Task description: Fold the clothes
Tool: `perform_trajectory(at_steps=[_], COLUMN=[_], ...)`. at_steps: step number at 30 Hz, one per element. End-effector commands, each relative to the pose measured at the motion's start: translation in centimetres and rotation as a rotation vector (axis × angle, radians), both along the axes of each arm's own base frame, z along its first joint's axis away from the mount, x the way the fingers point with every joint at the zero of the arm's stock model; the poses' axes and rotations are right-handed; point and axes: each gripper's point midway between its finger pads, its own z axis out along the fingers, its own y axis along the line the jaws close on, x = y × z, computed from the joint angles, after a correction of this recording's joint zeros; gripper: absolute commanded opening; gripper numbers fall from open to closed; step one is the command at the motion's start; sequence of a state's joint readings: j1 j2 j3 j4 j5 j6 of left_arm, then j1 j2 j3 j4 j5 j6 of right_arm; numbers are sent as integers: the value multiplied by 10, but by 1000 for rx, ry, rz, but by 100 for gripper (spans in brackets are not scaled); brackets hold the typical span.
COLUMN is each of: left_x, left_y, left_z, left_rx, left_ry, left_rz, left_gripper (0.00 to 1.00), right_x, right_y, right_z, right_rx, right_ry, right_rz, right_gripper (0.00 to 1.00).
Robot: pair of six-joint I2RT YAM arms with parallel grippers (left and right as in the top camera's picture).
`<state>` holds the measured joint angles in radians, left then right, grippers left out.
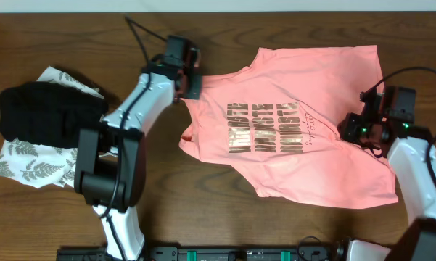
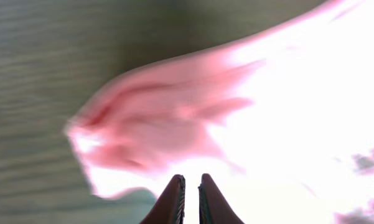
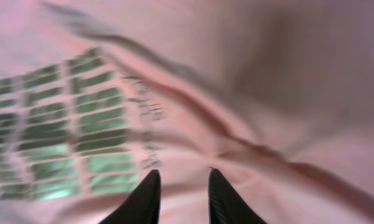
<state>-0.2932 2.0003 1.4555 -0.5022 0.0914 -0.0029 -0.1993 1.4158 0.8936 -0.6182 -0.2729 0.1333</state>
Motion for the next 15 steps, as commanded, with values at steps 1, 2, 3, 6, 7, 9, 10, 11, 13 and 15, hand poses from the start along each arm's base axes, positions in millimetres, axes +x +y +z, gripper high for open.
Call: perform_trajectory(at_steps=[1,2,3,6,7,9,10,11,13,15], left_x=[-19,-27,-33,-51,-56,-62,-63,-62,-57,-51], left_y=[-18,-24,-28,-39,-43,-48,-51,-52,-56,-58], left_z=[-9,-12,-15,-23,-26,-33,-37,-42,-52,-62], left_rx=[-5,0,7,26,35,48,49,50,44,39], left_ry=[67,87,102,145,152,158,156,148,123,109], left_rz=[-6,-16,-31,-69,-91,-133,-143,-152,-164,-165], left_gripper=[10,10,10,10,10,11,11,11,11,11], right_x=[-5,-8,-11,-22,-26,-31,-34,-37,-43,-50], right_y=[45,55,66,97,105,119,127,134,150,165], right_z=[11,10,9,5,3,-2,-6,-9,-18,-31], right_rx=[162,178,183,152,120,59,30,15,-3,-9], right_ry=[-6,5,21,46,55,67,75,81,106,138], right_rz=[106,134,167,285,318,372,404,432,491,548], right_gripper=[16,13,12,9,9,9,9,9,8,7])
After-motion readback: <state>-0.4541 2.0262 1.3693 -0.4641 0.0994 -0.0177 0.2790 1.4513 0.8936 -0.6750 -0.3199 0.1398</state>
